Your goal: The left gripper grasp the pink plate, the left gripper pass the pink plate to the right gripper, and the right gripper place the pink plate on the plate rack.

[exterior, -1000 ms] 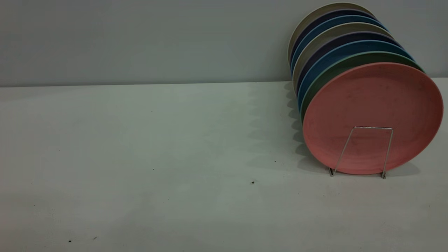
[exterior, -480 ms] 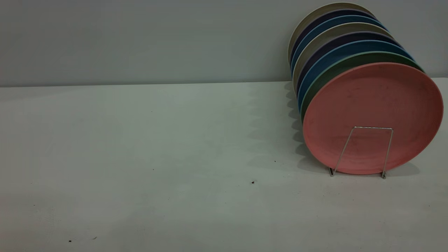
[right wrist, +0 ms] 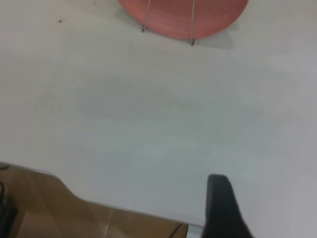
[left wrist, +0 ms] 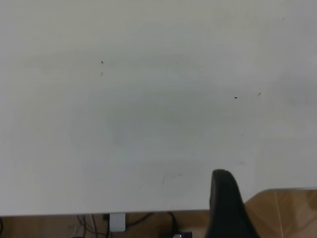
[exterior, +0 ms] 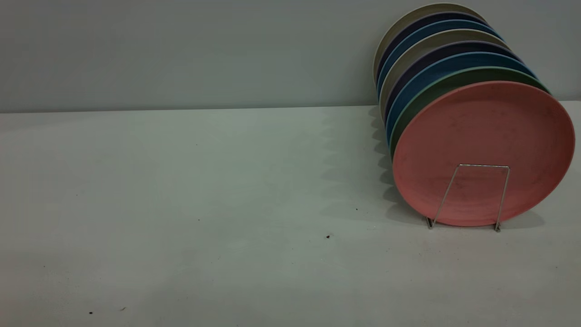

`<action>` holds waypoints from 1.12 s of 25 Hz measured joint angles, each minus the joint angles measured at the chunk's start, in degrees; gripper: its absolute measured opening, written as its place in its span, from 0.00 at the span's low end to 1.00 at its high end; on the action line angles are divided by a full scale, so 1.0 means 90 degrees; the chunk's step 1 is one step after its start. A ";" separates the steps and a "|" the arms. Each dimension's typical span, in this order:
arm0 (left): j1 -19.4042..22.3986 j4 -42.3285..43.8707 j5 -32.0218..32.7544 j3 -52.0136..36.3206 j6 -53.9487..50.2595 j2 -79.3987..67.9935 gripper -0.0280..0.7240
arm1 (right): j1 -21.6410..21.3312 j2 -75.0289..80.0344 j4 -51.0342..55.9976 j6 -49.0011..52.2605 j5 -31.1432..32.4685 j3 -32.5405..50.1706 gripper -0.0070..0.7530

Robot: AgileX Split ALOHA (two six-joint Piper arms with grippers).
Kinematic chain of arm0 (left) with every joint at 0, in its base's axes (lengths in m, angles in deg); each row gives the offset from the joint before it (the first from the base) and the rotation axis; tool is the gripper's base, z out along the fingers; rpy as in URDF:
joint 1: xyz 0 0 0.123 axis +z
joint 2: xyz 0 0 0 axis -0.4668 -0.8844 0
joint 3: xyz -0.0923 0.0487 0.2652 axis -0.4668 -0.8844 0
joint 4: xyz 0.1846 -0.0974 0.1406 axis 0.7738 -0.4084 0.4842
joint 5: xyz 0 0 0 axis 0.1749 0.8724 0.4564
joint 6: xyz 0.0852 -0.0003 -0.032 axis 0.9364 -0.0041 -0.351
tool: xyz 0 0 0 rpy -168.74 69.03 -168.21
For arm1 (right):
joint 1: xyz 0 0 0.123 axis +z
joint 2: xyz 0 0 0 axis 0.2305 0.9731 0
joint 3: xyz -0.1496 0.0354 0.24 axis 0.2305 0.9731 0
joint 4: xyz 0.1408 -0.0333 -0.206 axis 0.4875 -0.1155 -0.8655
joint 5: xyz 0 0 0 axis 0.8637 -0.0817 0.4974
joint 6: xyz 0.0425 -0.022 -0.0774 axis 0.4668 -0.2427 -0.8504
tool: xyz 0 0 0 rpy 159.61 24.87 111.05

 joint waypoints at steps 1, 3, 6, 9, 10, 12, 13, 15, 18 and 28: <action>0.0000 0.0000 0.0000 0.0000 0.0000 0.0000 0.66 | 0.0000 0.0000 0.0000 0.0000 0.0000 0.0000 0.63; 0.0000 0.0000 0.0000 0.0000 0.0000 0.0000 0.66 | 0.0000 0.0000 -0.0005 0.0000 0.0000 0.0000 0.63; 0.0000 0.0000 0.0000 0.0000 -0.0005 0.0022 0.66 | 0.0000 -0.0032 -0.0005 0.0000 -0.0006 0.0000 0.63; 0.0000 0.0000 0.0000 0.0000 -0.0005 0.0309 0.66 | -0.0008 -0.0317 -0.0005 0.0000 -0.0006 0.0000 0.63; 0.0000 0.0000 0.0000 0.0000 -0.0005 0.0423 0.66 | -0.0013 -0.0417 -0.0005 0.0000 -0.0006 0.0000 0.63; 0.0000 0.0000 0.0007 0.0000 -0.0005 0.0665 0.66 | -0.0014 -0.0686 -0.0005 0.0000 -0.0006 0.0000 0.63; 0.0000 0.0000 0.0017 0.0000 -0.0005 0.0718 0.66 | -0.0014 -0.0826 -0.0005 0.0000 0.0000 0.0000 0.63; 0.0000 0.0000 0.0023 0.0000 -0.0005 0.0746 0.66 | -0.0014 -0.0970 -0.0005 0.0000 0.0000 0.0000 0.63; 0.0000 0.0000 0.0023 0.0000 -0.0005 0.0762 0.66 | -0.0020 -0.0978 -0.0005 0.0000 0.0006 0.0000 0.63; 0.0000 0.0000 0.0023 0.0000 -0.0005 0.0762 0.66 | -0.0020 -0.0978 -0.0005 0.0000 0.0006 0.0000 0.63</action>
